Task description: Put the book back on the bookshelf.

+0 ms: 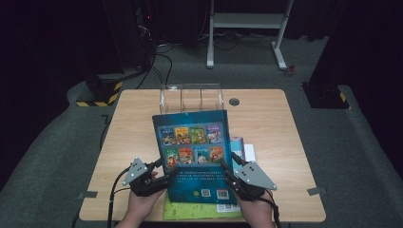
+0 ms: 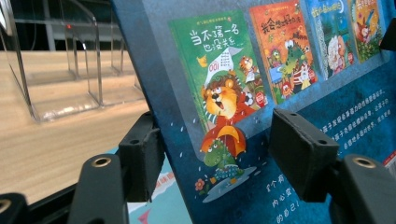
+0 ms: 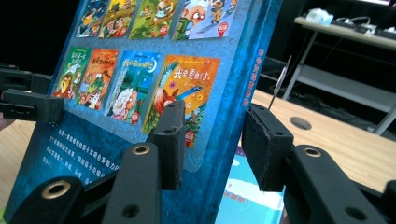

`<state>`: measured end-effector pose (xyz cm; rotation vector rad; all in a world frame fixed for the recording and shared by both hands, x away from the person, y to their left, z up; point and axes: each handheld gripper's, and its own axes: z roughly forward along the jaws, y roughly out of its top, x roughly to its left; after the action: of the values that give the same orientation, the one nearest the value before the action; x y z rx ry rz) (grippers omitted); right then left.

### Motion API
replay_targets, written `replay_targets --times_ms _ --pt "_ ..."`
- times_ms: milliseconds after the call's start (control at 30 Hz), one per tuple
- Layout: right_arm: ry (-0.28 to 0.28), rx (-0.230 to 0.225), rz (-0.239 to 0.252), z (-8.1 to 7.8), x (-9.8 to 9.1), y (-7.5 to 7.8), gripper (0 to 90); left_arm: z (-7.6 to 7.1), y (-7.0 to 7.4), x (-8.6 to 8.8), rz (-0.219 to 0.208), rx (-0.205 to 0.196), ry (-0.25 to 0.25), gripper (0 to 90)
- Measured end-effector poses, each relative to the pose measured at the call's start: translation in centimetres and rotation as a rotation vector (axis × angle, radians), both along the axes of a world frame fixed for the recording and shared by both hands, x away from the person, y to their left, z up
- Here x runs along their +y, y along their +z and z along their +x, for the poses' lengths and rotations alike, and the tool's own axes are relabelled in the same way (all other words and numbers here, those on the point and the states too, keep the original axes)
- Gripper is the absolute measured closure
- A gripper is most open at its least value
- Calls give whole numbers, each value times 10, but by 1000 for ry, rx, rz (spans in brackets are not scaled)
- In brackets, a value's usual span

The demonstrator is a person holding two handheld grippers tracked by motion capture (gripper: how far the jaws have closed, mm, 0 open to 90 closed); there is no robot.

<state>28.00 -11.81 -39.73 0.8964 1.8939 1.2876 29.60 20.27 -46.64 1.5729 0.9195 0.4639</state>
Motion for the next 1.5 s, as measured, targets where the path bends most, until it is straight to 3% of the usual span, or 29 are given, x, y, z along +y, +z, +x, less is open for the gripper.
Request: replay_targets --times_ms 233,633,1100,1500 --pt "-4 -57 11 -6 -1 6 619 -7 4 1 2 -71 16 432" --pt "-1 -117 22 -14 0 11 641 -13 8 2 0 -131 38 491" --pt "4 -161 30 -19 2 14 660 -16 11 2 4 -151 51 519" --pt "7 -199 33 -22 0 15 674 -14 14 0 52 -185 62 531"
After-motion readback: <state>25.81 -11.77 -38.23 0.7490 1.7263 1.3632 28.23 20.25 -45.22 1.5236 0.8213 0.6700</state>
